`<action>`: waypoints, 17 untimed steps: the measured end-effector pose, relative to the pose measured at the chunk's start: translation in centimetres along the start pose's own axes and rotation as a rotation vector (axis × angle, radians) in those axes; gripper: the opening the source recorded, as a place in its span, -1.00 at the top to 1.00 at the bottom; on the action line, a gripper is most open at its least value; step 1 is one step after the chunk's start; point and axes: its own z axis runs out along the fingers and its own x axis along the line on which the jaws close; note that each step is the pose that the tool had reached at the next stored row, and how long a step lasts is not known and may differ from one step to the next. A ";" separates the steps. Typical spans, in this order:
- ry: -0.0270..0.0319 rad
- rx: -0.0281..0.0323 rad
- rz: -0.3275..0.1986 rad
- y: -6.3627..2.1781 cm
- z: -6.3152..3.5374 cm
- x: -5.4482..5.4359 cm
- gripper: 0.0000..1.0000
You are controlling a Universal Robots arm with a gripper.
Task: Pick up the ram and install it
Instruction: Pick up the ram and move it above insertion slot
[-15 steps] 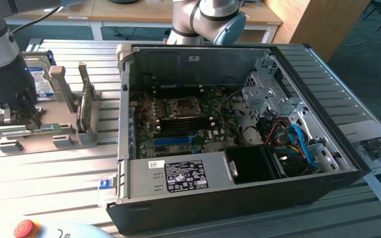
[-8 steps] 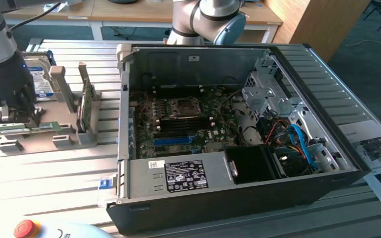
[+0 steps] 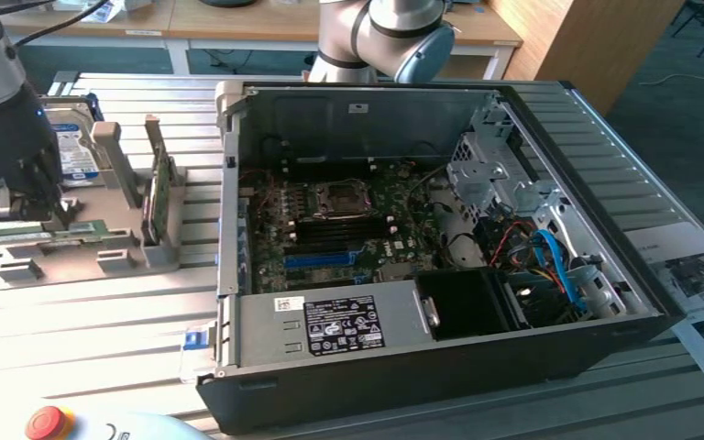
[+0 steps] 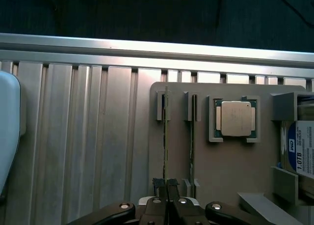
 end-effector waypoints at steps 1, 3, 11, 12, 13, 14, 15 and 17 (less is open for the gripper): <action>0.0003 0.0000 0.000 0.01 -0.15 0.0 0.76; 0.0009 -0.0001 0.000 0.02 -0.41 0.0 0.76; 0.0034 -0.0001 0.000 0.07 -1.45 0.0 0.76; 0.0037 -0.0001 0.000 0.07 -1.57 0.0 0.76; 0.0041 -0.0001 0.000 0.08 -1.71 0.0 0.76; 0.0044 -0.0002 0.000 0.09 -1.84 0.0 0.76; 0.0047 -0.0002 0.000 0.09 -1.97 0.0 0.76; 0.0055 -0.0002 0.000 0.10 -2.23 0.0 0.76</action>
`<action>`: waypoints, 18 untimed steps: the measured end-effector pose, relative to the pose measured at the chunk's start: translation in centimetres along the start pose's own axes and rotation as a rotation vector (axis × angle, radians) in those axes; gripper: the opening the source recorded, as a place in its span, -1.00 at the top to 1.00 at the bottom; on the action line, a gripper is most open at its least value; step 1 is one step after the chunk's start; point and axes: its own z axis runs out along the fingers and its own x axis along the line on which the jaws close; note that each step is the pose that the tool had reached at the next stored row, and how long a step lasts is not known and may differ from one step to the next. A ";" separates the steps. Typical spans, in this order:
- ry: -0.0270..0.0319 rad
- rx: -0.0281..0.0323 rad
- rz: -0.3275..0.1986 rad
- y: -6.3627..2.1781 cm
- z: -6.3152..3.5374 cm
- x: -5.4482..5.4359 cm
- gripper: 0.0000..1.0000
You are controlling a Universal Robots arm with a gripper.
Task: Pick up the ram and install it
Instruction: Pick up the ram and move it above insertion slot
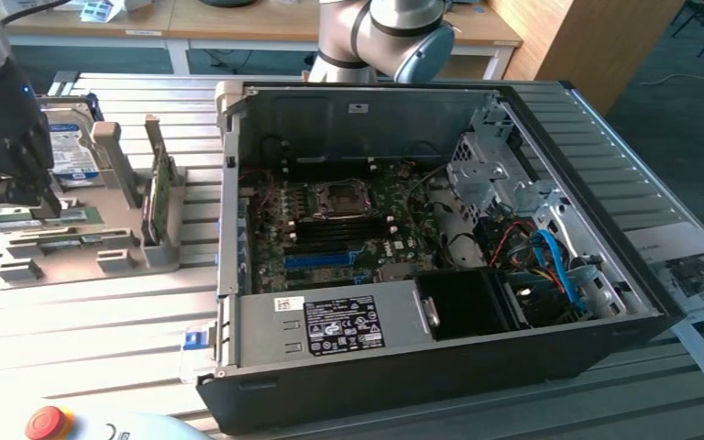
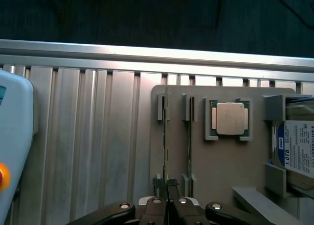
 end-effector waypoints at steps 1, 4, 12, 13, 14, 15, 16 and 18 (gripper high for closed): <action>0.0003 0.0000 0.000 0.01 -0.13 0.0 0.76; 0.0013 0.0000 0.000 0.03 -0.52 0.0 0.76; 0.0037 -0.0001 0.000 0.07 -1.53 0.0 0.76; 0.0040 -0.0001 0.000 0.08 -1.64 0.0 0.76; 0.0043 -0.0001 0.000 0.08 -1.77 0.0 0.76; 0.0046 -0.0002 0.000 0.09 -1.90 0.0 0.76; 0.0049 -0.0002 0.000 0.10 -2.02 0.0 0.76; 0.0054 -0.0001 0.000 0.10 -2.28 0.0 0.76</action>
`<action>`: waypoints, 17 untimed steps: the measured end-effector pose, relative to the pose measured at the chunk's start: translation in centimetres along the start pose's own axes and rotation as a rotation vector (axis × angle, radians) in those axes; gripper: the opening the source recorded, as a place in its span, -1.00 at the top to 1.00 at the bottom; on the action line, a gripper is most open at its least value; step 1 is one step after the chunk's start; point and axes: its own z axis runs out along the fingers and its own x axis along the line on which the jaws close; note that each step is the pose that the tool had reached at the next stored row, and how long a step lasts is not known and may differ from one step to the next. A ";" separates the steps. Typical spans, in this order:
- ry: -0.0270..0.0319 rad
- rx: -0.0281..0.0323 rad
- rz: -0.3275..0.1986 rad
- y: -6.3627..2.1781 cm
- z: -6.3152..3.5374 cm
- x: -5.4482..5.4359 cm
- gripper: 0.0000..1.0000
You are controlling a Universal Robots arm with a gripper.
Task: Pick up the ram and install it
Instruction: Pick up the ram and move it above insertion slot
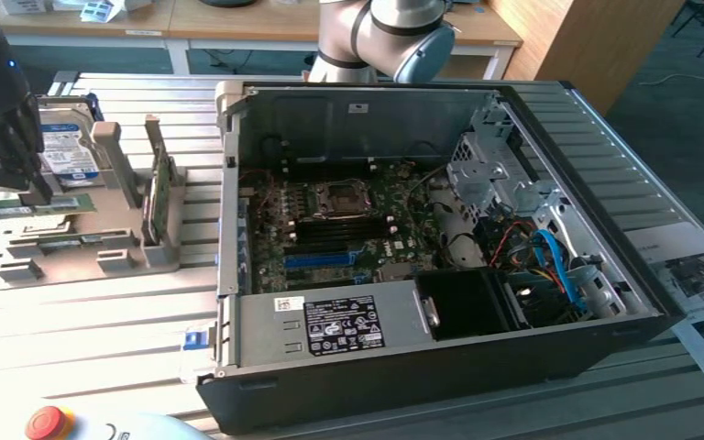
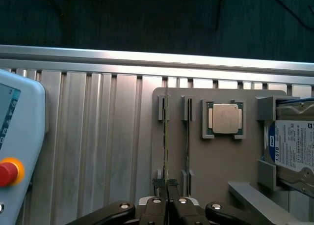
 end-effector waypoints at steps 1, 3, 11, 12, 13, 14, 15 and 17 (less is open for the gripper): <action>0.0003 -0.0001 0.000 0.01 -0.13 0.0 0.76; 0.0009 -0.0001 0.000 0.02 -0.38 0.0 0.76; 0.0037 -0.0002 0.000 0.06 -1.32 0.0 0.76; 0.0040 -0.0002 0.000 0.07 -1.43 0.0 0.76; 0.0044 -0.0002 0.000 0.07 -1.55 0.0 0.76; 0.0047 -0.0002 0.000 0.08 -1.68 0.0 0.76; 0.0051 -0.0002 0.000 0.09 -1.79 0.0 0.76; 0.0059 -0.0002 0.000 0.09 -2.03 0.0 0.76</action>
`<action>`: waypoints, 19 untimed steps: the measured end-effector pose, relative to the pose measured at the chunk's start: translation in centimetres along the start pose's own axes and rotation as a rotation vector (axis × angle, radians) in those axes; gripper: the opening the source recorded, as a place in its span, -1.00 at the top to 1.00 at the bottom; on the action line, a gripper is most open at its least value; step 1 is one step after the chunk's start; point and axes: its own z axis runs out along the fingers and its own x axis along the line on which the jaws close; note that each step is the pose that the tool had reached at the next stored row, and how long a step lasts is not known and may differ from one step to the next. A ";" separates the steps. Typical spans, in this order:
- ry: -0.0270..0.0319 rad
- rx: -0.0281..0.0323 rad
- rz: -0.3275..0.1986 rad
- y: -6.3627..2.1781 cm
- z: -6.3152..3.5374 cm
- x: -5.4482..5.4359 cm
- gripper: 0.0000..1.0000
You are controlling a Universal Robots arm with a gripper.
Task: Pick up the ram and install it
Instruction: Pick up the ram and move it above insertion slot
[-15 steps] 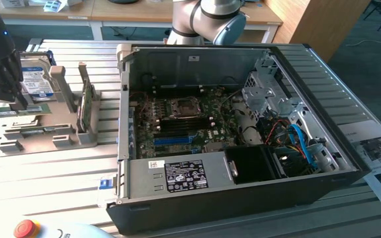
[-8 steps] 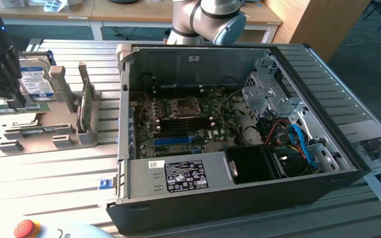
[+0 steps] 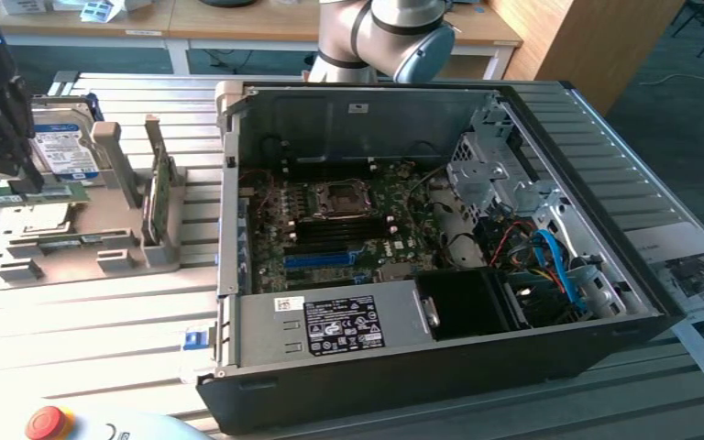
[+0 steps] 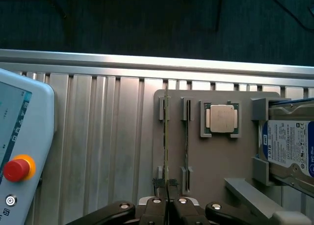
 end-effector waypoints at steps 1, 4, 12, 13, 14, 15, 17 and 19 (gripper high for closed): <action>0.0004 -0.0001 0.000 0.01 -0.13 0.0 0.76; 0.0018 -0.0001 0.000 0.03 -0.51 0.0 0.76; 0.0051 -0.0002 0.000 0.07 -1.56 0.0 0.76; 0.0055 -0.0002 0.000 0.08 -1.69 0.0 0.76; 0.0060 -0.0003 0.000 0.09 -1.82 0.0 0.76; 0.0065 -0.0003 0.000 0.09 -1.96 0.0 0.76; 0.0075 -0.0003 0.000 0.10 -2.21 0.0 0.76; 0.0086 -0.0003 0.000 0.11 -2.47 0.0 0.76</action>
